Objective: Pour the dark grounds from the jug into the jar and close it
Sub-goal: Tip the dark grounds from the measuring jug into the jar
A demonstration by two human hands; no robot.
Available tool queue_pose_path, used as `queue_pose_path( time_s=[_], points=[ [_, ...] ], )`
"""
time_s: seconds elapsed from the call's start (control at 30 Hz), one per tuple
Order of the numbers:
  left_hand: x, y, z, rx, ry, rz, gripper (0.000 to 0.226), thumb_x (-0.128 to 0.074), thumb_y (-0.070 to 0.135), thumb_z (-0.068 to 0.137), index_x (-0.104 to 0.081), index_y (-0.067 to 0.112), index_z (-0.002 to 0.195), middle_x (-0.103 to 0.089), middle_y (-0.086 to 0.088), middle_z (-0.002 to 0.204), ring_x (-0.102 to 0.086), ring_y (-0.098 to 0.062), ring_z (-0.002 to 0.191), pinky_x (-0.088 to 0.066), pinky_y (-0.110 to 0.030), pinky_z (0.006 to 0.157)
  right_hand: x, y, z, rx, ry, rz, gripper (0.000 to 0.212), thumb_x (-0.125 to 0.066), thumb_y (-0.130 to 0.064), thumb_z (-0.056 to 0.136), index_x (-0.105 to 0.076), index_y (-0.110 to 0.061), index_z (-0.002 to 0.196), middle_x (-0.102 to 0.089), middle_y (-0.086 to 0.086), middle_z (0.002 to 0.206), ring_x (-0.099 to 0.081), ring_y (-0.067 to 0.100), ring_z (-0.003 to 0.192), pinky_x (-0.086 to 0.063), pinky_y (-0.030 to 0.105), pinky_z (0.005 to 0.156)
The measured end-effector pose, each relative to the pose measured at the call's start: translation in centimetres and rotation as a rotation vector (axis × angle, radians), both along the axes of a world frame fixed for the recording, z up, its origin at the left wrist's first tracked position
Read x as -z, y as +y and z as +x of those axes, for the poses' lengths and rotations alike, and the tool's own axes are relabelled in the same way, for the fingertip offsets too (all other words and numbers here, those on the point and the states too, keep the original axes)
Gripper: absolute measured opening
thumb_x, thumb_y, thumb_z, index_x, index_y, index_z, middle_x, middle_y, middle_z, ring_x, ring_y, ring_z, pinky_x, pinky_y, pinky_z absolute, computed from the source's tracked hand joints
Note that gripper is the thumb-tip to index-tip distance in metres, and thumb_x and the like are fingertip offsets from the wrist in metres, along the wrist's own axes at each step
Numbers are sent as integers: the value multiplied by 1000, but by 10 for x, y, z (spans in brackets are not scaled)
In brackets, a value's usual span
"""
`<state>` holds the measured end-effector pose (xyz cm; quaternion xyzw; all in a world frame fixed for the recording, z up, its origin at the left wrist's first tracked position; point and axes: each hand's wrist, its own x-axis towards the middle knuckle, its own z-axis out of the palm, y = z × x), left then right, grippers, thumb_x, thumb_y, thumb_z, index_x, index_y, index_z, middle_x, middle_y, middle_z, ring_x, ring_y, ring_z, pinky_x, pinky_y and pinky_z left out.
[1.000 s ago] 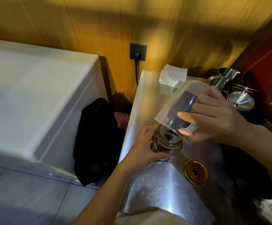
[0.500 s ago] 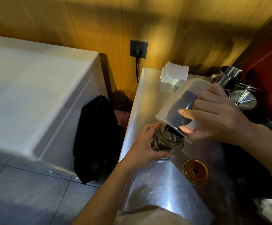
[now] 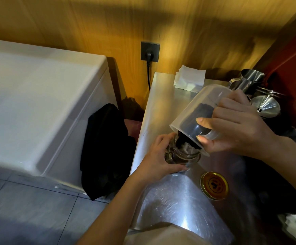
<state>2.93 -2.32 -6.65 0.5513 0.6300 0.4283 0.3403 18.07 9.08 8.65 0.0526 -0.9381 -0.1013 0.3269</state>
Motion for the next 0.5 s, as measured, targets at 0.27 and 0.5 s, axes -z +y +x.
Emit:
queue_pose_path(
  time_s=[0.27, 0.5],
  points=[
    [-1, 0, 0, 10, 0, -2, 87, -80, 51, 58, -34, 42, 131, -37, 17, 121, -38, -1, 118, -30, -8, 96, 0, 2, 1, -10, -10, 13, 25, -65, -18, 81, -67, 4, 70, -54, 10, 54, -46, 23, 54, -32, 34, 64],
    [-1, 1, 0, 10, 9, 16, 82, -77, 55, 57, -40, 35, 127, -36, 29, 115, -41, -3, 115, -31, -6, 92, 1, -2, -2, -15, -5, 24, 26, -65, -19, 81, -66, 3, 68, -54, 10, 54, -45, 23, 53, -30, 33, 64]
  ],
)
